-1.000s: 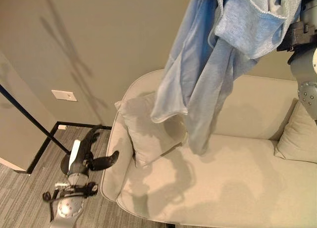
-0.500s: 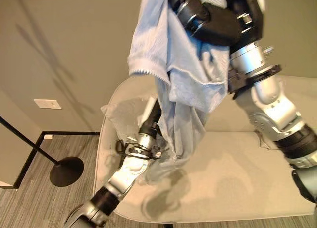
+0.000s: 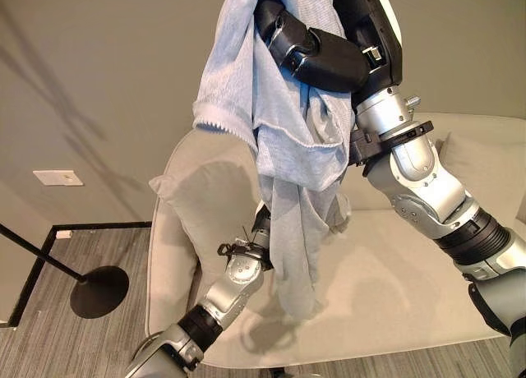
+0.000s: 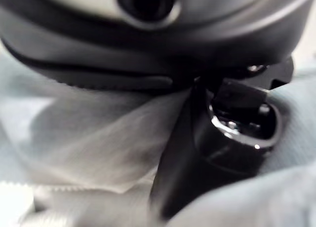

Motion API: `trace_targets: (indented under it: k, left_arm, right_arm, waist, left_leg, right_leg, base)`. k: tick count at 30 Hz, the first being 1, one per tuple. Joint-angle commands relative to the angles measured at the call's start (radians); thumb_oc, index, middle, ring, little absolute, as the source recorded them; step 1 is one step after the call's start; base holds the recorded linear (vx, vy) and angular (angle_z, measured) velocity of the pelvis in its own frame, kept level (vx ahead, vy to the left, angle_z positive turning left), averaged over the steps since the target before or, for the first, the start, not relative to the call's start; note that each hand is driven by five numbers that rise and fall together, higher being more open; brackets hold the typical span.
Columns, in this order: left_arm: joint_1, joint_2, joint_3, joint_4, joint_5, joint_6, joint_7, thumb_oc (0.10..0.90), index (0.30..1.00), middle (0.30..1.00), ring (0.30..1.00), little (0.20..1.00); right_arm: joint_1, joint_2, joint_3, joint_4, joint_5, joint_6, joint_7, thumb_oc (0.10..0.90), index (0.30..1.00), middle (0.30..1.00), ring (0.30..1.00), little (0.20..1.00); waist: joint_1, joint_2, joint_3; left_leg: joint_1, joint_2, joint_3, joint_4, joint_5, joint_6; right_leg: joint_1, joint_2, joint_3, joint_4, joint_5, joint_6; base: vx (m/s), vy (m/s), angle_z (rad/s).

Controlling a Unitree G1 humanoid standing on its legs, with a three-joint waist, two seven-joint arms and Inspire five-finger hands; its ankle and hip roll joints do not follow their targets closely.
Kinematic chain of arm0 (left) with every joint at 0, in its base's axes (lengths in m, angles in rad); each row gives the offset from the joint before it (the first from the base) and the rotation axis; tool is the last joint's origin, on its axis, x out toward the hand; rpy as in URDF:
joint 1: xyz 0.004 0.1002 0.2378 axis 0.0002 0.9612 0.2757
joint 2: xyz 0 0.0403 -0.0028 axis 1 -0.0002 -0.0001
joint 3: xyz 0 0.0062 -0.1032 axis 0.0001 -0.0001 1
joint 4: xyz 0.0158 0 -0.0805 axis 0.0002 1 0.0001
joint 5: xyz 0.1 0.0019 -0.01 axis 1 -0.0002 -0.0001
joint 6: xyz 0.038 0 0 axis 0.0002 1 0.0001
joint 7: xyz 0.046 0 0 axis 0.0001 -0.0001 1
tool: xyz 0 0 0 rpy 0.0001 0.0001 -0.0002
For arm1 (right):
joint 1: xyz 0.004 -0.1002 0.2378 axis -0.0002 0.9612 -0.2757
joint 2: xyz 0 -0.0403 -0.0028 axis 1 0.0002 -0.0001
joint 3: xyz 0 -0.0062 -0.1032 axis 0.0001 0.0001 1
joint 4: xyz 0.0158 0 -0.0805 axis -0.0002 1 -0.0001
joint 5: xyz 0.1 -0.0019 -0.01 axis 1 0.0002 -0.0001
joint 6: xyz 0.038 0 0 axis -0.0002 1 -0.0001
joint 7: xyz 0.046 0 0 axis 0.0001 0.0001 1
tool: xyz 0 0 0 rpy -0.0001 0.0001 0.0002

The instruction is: Hang the clothes on the sofa on the clothes rack.

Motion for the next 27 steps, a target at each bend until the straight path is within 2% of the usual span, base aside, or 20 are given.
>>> trace_targets:
  k: [1, 5, 9, 10, 11, 14, 15, 16, 17, 18, 19, 22, 23, 24, 26, 27]
  left_arm:
    - [0.026, 0.017, 0.006, -0.115, -0.083, -0.049, -0.053, 0.4, 0.3, 0.3, 0.3, 0.3]
    - [0.09, 0.052, 0.048, -0.153, -0.115, -0.042, -0.065, 0.4, 0.3, 0.3, 0.3, 0.3]
    - [0.236, 0.131, 0.17, -0.259, -0.153, -0.043, -0.092, 0.4, 0.3, 0.3, 0.3, 0.3]
    - [0.237, 0.132, 0.169, -0.26, -0.153, -0.043, -0.092, 0.4, 0.3, 0.3, 0.3, 0.3]
    - [0.313, 0.164, 0.235, -0.32, -0.172, -0.046, -0.106, 0.4, 0.3, 0.3, 0.3, 0.3]
    - [0.436, 0.209, 0.37, -0.408, -0.174, -0.064, -0.113, 0.4, 0.3, 0.3, 0.3, 0.3]
    - [0.511, 0.219, 0.454, -0.442, -0.165, -0.075, -0.114, 0.4, 0.3, 0.3, 0.3, 0.3]
    - [0.513, 0.221, 0.453, -0.443, -0.165, -0.075, -0.113, 0.4, 0.3, 0.3, 0.3, 0.3]
    - [0.562, 0.217, 0.549, -0.456, -0.137, -0.094, -0.096, 0.4, 0.3, 0.3, 0.3, 0.3]
    - [0.563, 0.218, 0.548, -0.457, -0.137, -0.093, -0.096, 0.4, 0.3, 0.3, 0.3, 0.3]
    - [0.609, 0.189, 0.652, -0.463, -0.089, -0.106, -0.087, 0.4, 0.3, 0.3, 0.3, 0.3]
    - [0.624, 0.159, 0.72, -0.449, 0.03, -0.117, -0.088, 0.4, 0.3, 0.3, 0.3, 0.3]
    - [0.622, 0.156, 0.715, -0.444, 0.04, -0.118, -0.092, 0.4, 0.3, 0.3, 0.3, 0.3]
    - [0.619, 0.134, 0.712, -0.413, 0.028, -0.113, -0.093, 0.4, 0.3, 0.3, 0.3, 0.3]
    - [0.603, 0.13, 0.712, -0.381, 0.029, -0.106, -0.087, 0.4, 0.3, 0.3, 0.3, 0.3]
    - [0.602, 0.132, 0.711, -0.381, 0.029, -0.107, -0.087, 0.4, 0.3, 0.3, 0.3, 0.3]
  right_arm:
    - [-0.182, 0.002, -0.191, 0.062, 0.036, -0.092, -0.051, 0.4, 0.3, 0.3, 0.3, 0.3]
    - [-0.158, -0.033, -0.211, 0.065, 0.034, -0.087, -0.046, 0.4, 0.3, 0.3, 0.3, 0.3]
    - [-0.067, -0.136, -0.239, 0.025, 0.025, -0.071, 0.008, 0.4, 0.3, 0.3, 0.3, 0.3]
    - [-0.065, -0.136, -0.24, 0.024, 0.024, -0.07, 0.008, 0.4, 0.3, 0.3, 0.3, 0.3]
    - [0.005, -0.198, -0.254, -0.014, 0.026, -0.061, 0.055, 0.4, 0.3, 0.3, 0.3, 0.3]
    - [0.16, -0.287, -0.306, -0.102, 0.012, -0.049, 0.139, 0.4, 0.3, 0.3, 0.3, 0.3]
    - [0.273, -0.335, -0.355, -0.154, -0.007, -0.046, 0.19, 0.4, 0.3, 0.3, 0.3, 0.3]
    - [0.279, -0.335, -0.36, -0.156, -0.007, -0.045, 0.19, 0.4, 0.3, 0.3, 0.3, 0.3]
    - [0.353, -0.371, -0.408, -0.185, -0.03, -0.041, 0.239, 0.4, 0.3, 0.3, 0.3, 0.3]
    - [0.361, -0.371, -0.414, -0.188, -0.031, -0.04, 0.239, 0.4, 0.3, 0.3, 0.3, 0.3]
    - [0.472, -0.397, -0.506, -0.205, -0.148, -0.031, 0.256, 0.4, 0.3, 0.3, 0.3, 0.3]
    - [0.666, -0.388, -0.685, -0.219, -0.368, -0.032, 0.255, 0.4, 0.3, 0.3, 0.3, 0.3]
    - [0.733, -0.375, -0.744, -0.226, -0.404, -0.029, 0.248, 0.4, 0.3, 0.3, 0.3, 0.3]
    - [0.796, -0.317, -0.765, -0.24, -0.482, -0.018, 0.209, 0.4, 0.3, 0.3, 0.3, 0.3]
    - [0.877, -0.258, -0.794, -0.271, -0.595, 0.007, 0.184, 0.4, 0.3, 0.3, 0.3, 0.3]
    - [0.881, -0.256, -0.798, -0.274, -0.596, 0.008, 0.184, 0.4, 0.3, 0.3, 0.3, 0.3]
  waist:
    - [0.033, -0.034, -0.089]
    - [0.039, -0.032, -0.089]
    - [0.054, -0.03, -0.088]
    - [0.054, -0.031, -0.089]
    - [0.06, -0.03, -0.084]
    - [0.077, -0.029, -0.076]
    - [0.087, -0.024, -0.071]
    - [0.087, -0.023, -0.071]
    - [0.099, -0.012, -0.053]
    - [0.099, -0.014, -0.055]
    - [0.107, -0.004, -0.052]
    - [0.117, -0.001, -0.035]
    - [0.116, -0.004, -0.018]
    - [0.102, -0.015, 0.01]
    - [0.083, -0.024, 0.011]
    - [0.085, -0.026, 0.01]
  left_leg:
    - [-0.085, 0.053, 0.011, 0.001, -0.008, -0.021]
    - [-0.086, 0.054, 0.009, 0.001, -0.008, -0.023]
    - [-0.086, 0.061, 0.003, 0.001, -0.004, -0.03]
    - [-0.086, 0.061, 0.002, 0.001, -0.004, -0.03]
    - [-0.09, 0.065, -0.003, 0.001, 0.0, -0.035]
    - [-0.104, 0.072, -0.017, 0.001, 0.012, -0.043]
    - [-0.121, 0.074, -0.025, 0.001, 0.021, -0.05]
    - [-0.115, 0.077, -0.026, 0.001, 0.015, -0.05]
    - [-0.153, 0.069, -0.047, 0.001, 0.038, -0.052]
    - [-0.155, 0.069, -0.049, 0.001, 0.038, -0.052]
    - [-0.2, 0.058, -0.067, 0.001, 0.051, -0.051]
    - [-0.228, 0.068, -0.068, 0.001, 0.059, -0.056]
    - [-0.24, 0.087, -0.053, 0.014, 0.056, -0.063]
    - [-0.266, 0.142, -0.005, 0.074, 0.039, -0.074]
    - [-0.265, 0.236, 0.054, 0.092, 0.056, -0.069]
    - [-0.267, 0.234, 0.055, 0.089, 0.06, -0.069]
  right_leg:
    - [0.083, -0.088, 0.023, 0.009, -0.124, 0.109]
    - [0.084, -0.087, 0.02, 0.008, -0.126, 0.108]
    - [0.089, -0.082, 0.013, 0.006, -0.132, 0.106]
    - [0.089, -0.082, 0.012, 0.006, -0.132, 0.106]
    - [0.088, -0.08, 0.008, 0.006, -0.135, 0.105]
    - [0.079, -0.077, -0.007, 0.006, -0.141, 0.105]
    - [0.07, -0.077, -0.02, 0.006, -0.143, 0.107]
    - [0.076, -0.074, -0.022, 0.006, -0.148, 0.106]
    - [0.053, -0.077, -0.029, 0.006, -0.148, 0.111]
    - [0.051, -0.078, -0.031, 0.006, -0.148, 0.111]
    - [0.016, -0.084, -0.029, 0.006, -0.138, 0.115]
    - [0.01, -0.098, -0.047, 0.006, -0.146, 0.115]
    - [0.02, -0.108, -0.069, 0.006, -0.156, 0.114]
    - [0.028, -0.136, -0.088, 0.006, -0.153, 0.117]
    - [0.016, -0.171, -0.091, 0.006, -0.151, 0.121]
    - [0.013, -0.172, -0.09, 0.006, -0.149, 0.121]
  base:
    - [0.0, 0.0, 0.0]
    - [0.01, -0.007, 0.0]
    - [0.05, -0.049, 0.04]
    - [0.04, -0.072, 0.06]
    - [0.04, -0.09, 0.05]
    - [0.03, -0.125, 0.18]
    - [0.03, -0.104, 0.21]
    - [-0.05, -0.104, 0.16]
    - [-0.05, -0.038, 0.15]
    - [-0.15, -0.034, 0.23]
    - [-0.08, 0.019, 0.28]
    - [-0.09, 0.056, 0.37]
    - [-0.17, 0.168, 0.53]
    - [-0.17, 0.274, 0.65]
    - [-0.12, 0.294, 0.94]
    - [-0.03, 0.232, 0.83]
